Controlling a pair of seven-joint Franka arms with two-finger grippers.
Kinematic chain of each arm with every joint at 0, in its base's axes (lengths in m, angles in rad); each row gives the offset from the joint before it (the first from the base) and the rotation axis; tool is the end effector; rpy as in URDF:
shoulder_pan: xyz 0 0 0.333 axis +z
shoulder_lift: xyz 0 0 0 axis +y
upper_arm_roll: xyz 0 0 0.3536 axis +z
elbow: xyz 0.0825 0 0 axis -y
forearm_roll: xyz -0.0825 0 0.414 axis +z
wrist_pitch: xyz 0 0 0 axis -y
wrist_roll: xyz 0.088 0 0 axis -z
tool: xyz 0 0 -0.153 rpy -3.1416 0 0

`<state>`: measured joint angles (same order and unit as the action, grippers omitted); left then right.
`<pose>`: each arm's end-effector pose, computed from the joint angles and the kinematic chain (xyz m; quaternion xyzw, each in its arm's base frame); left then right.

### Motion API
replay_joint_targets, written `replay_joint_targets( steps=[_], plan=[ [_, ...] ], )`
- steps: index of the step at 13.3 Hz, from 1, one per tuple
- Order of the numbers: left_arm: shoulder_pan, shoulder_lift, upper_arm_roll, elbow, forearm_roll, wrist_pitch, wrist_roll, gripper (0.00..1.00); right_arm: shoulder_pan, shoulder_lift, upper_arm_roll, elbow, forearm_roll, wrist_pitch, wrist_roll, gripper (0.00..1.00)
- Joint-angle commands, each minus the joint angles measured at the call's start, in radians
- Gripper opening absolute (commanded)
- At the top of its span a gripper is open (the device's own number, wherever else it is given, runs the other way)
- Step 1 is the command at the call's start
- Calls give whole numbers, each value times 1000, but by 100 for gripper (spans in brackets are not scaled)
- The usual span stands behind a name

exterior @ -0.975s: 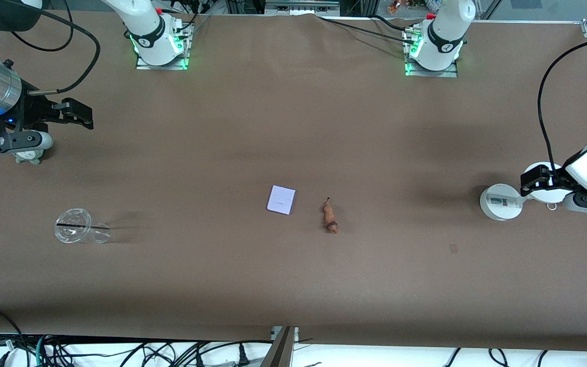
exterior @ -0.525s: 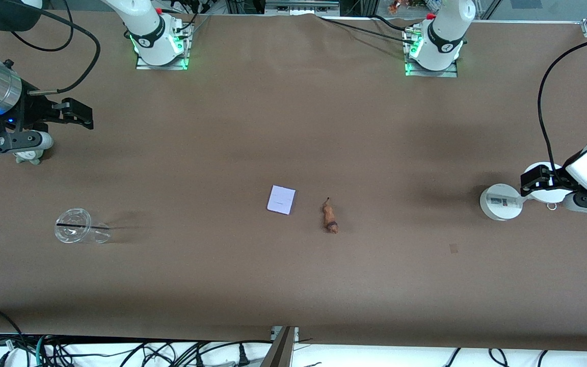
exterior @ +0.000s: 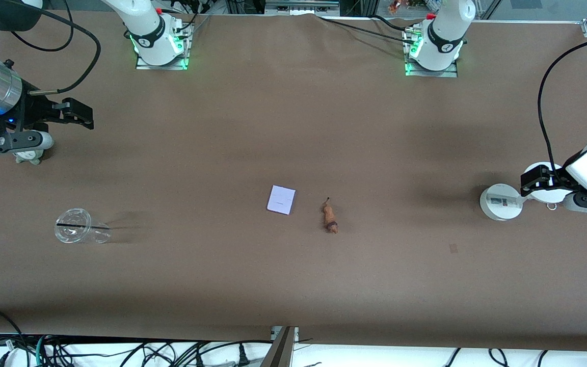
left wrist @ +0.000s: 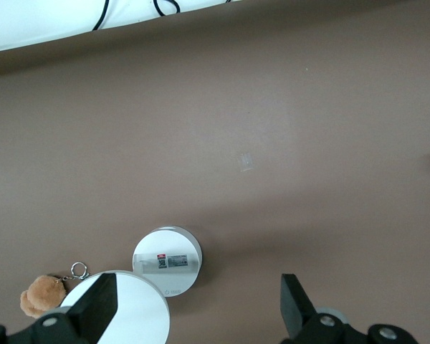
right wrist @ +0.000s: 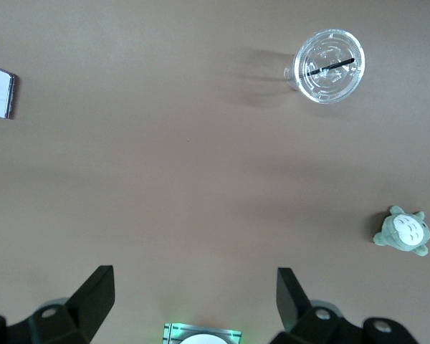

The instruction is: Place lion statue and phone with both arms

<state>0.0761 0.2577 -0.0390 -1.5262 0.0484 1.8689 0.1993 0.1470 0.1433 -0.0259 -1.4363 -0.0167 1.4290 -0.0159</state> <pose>0.6918 0.0341 0.5022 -0.9952 0.0862 -0.0401 0.0234 0.6066 0.0722 0.5856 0.9948 0.0677 -0.0746 0.0141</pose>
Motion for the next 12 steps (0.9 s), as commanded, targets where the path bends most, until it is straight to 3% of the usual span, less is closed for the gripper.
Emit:
replay_joint_targets(
  steps=[1,12],
  plan=[
    [4,-12,-1,-2,-12,0,-6,100,-10,4,11,17,1,-4,-9,100],
    [2,-20,-1,-2,-10,-2,-4,100,-12,4,11,17,1,-2,-39,100]
  ],
)
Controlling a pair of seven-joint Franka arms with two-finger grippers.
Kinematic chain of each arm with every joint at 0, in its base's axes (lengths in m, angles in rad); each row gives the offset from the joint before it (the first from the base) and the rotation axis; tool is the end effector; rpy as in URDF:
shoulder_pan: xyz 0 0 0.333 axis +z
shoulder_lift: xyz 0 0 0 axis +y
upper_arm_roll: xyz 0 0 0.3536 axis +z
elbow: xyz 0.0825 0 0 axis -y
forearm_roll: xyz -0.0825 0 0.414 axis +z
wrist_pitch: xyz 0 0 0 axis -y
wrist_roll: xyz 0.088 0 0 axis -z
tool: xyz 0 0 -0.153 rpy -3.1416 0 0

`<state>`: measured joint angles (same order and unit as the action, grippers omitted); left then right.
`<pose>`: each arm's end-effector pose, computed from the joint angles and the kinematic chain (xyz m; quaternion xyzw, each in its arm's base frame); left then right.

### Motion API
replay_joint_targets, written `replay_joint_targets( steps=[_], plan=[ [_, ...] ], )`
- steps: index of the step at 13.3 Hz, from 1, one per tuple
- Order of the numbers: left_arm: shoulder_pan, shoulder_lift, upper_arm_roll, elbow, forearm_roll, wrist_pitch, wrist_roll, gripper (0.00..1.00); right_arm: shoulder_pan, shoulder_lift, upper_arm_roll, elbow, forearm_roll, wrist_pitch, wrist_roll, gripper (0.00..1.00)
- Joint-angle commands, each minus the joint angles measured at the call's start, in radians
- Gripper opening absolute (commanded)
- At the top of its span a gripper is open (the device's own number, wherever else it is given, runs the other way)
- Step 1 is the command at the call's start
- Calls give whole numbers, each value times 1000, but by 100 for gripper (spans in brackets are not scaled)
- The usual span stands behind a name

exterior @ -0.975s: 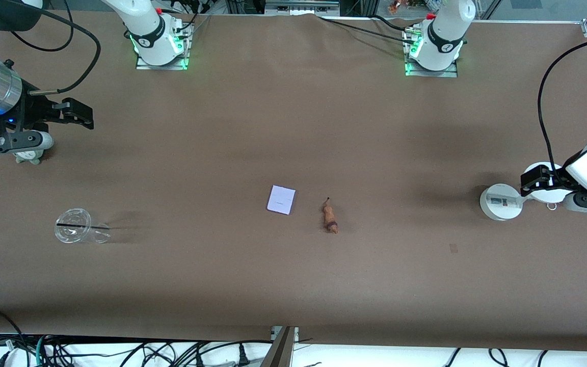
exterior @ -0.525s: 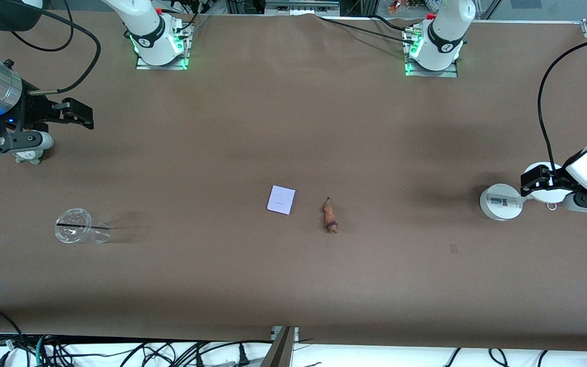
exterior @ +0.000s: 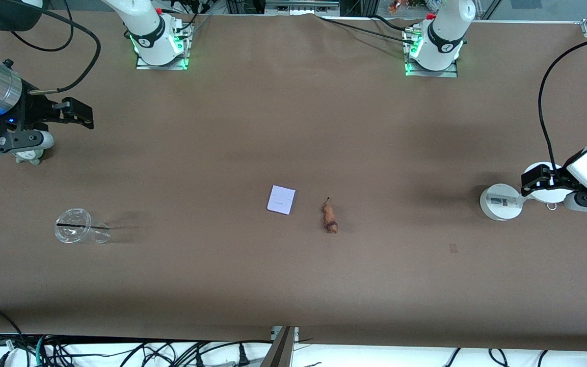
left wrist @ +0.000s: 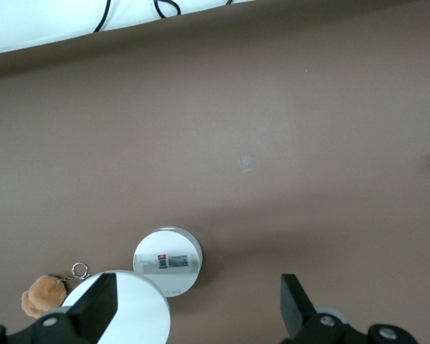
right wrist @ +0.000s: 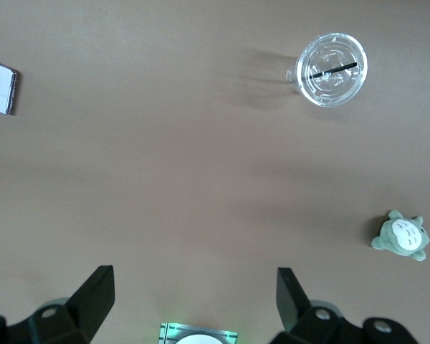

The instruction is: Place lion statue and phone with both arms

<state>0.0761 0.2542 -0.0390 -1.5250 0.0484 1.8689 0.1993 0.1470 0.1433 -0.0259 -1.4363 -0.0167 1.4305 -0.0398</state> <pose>0.6914 0.0341 0.5052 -0.9951 0.0861 -0.0424 0.0237 0.6069 0.0722 0.5857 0.9940 0.0796 -0.0740 0.0132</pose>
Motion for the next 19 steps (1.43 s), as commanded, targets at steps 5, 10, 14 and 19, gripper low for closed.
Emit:
replay_joint_targets(
  steps=[5,10,14,19],
  plan=[
    [2,-18,-1,-3,-10,-5,-4,100,-7,4,11,17,1,-4,-11,100],
    [1,-18,-1,-1,-10,-5,-4,100,-7,4,11,17,1,-1,-9,100],
    [-7,-18,-2,-1,-10,-2,-8,100,-6,4,11,17,1,1,-5,100],
    [-10,-20,-50,2,-10,-5,-76,100,-7,13,11,17,4,-1,-5,100]
  ],
)
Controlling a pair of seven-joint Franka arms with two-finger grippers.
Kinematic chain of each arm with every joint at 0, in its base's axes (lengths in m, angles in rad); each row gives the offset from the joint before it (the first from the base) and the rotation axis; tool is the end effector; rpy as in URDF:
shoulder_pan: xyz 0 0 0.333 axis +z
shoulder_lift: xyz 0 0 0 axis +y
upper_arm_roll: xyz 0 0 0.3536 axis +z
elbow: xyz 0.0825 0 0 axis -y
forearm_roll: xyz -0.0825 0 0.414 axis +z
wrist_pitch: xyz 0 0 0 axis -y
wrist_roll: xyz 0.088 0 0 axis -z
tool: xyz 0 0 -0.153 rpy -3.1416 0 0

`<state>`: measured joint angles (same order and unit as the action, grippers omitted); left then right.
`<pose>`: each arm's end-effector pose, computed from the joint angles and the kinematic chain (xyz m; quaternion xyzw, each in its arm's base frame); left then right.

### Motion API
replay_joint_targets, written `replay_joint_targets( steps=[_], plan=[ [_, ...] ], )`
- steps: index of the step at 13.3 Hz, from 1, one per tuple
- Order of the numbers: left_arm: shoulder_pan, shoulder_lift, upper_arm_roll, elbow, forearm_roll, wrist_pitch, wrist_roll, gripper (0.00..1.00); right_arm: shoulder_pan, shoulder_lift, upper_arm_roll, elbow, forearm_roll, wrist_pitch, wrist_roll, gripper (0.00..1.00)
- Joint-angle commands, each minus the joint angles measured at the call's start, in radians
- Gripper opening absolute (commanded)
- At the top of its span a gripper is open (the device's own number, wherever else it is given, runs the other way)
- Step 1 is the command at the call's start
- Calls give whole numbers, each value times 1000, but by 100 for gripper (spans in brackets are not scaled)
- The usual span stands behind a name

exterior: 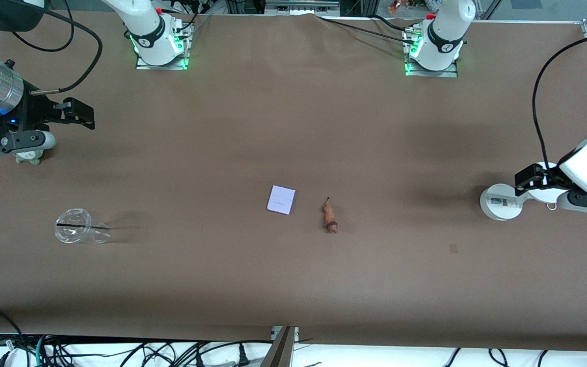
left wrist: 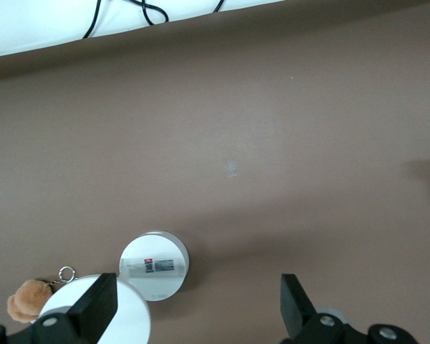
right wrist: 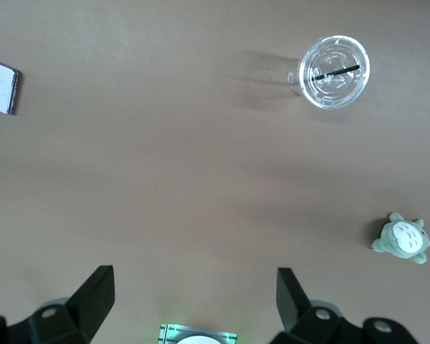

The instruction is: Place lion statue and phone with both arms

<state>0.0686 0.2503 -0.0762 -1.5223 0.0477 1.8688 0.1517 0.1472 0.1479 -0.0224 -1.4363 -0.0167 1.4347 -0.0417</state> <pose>0.6919 0.0055 0.5096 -0.9952 0.0837 -0.0473 0.0172 0.6084 0.0746 0.5832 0.9937 0.0824 -0.0742 0.0131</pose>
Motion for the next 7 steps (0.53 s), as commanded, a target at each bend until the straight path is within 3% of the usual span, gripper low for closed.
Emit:
replay_joint_targets(
  steps=[1,7],
  plan=[
    [-3,-16,-23,-1,-9,-5,-47,100,-8,9,7,17,4,-5,-3,100],
    [-6,9,-125,-7,-6,1,-263,100,-9,41,7,16,4,3,-9,100]
  ],
)
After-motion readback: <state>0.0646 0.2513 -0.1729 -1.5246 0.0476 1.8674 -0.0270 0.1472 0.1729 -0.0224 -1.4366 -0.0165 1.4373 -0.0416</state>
